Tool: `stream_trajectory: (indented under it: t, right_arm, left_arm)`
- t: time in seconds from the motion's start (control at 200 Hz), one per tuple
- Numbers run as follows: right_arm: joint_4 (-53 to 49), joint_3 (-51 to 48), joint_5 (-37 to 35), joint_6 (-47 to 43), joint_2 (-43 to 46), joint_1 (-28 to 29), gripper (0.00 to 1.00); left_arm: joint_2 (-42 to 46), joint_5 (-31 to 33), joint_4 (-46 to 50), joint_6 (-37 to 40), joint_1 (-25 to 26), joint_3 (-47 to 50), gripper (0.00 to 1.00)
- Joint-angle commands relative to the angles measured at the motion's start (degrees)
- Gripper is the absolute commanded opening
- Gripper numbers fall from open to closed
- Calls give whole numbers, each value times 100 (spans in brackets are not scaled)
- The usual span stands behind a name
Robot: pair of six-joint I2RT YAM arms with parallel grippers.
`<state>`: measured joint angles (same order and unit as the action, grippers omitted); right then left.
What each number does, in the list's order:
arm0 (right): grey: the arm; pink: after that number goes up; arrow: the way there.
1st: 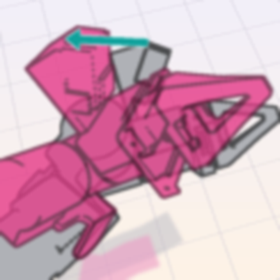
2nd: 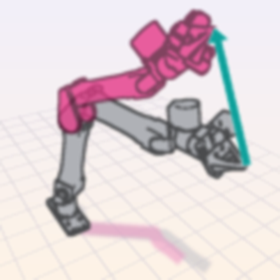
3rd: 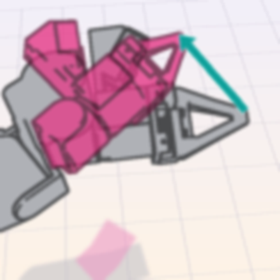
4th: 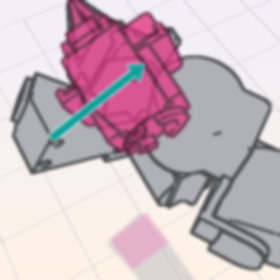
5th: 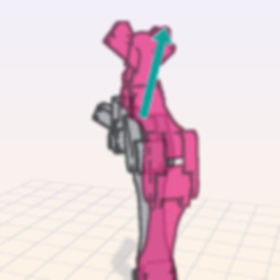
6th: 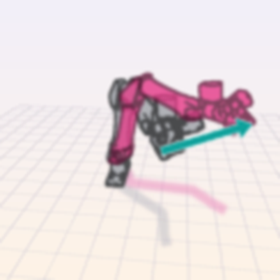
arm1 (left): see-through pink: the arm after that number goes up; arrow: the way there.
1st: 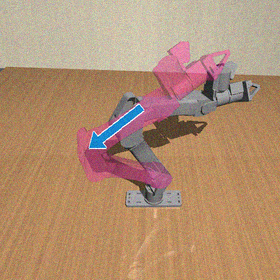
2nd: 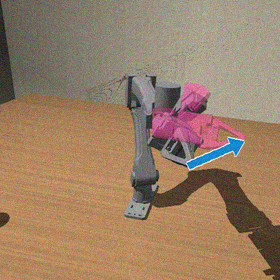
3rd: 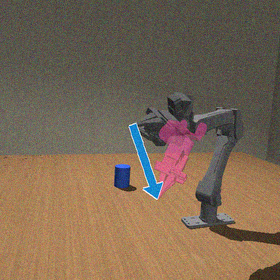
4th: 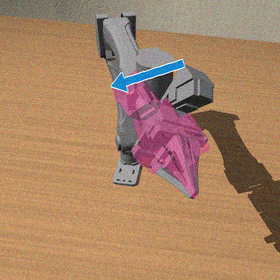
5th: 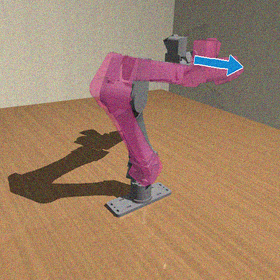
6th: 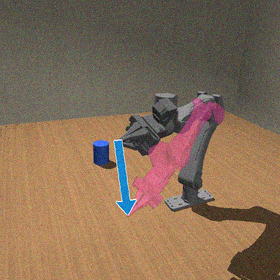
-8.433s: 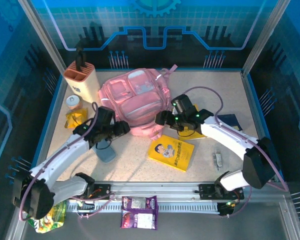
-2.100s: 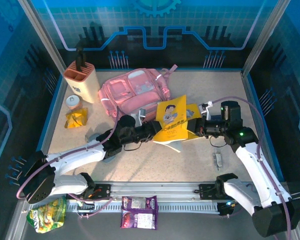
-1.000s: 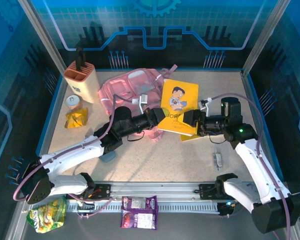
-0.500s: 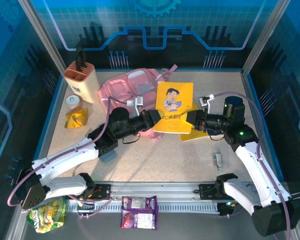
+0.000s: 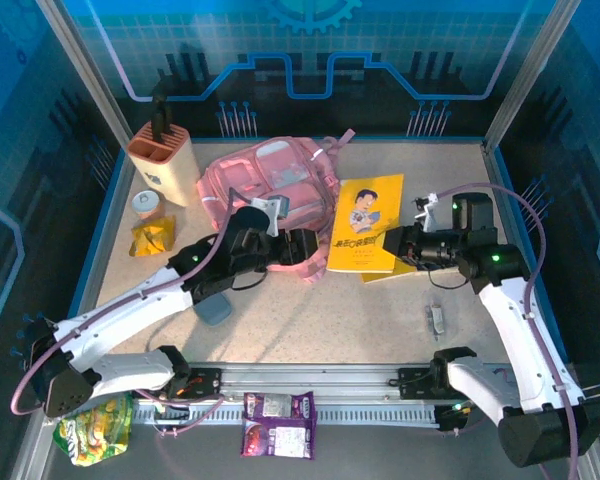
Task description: Pack the student bag
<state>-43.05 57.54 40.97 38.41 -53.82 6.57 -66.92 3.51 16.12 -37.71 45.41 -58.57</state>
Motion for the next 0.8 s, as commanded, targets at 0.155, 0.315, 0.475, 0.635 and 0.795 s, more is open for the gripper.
stream_trajectory:
  t: [0.155,0.315,0.475,0.635,0.795]
  right_arm:
    - [-1057,213,-735,-967,39,-516,0]
    - [-943,106,-549,-908,-4,-704,0]
    - [-883,123,-539,-896,-170,-800,0]
    - [-782,71,-534,-869,-355,-891,0]
    - [-586,-12,-452,-766,-538,-937,0]
  left_arm:
    - [-1314,752,1529,2547,-585,-1122,63]
    - [-2199,1202,1677,3329,-791,-1734,67]
    - [-2976,800,1709,3793,-1046,-2241,72]
    - [-3765,536,1774,4210,-1074,-2713,75]
    - [-4471,577,1873,4403,-1178,-3211,76]
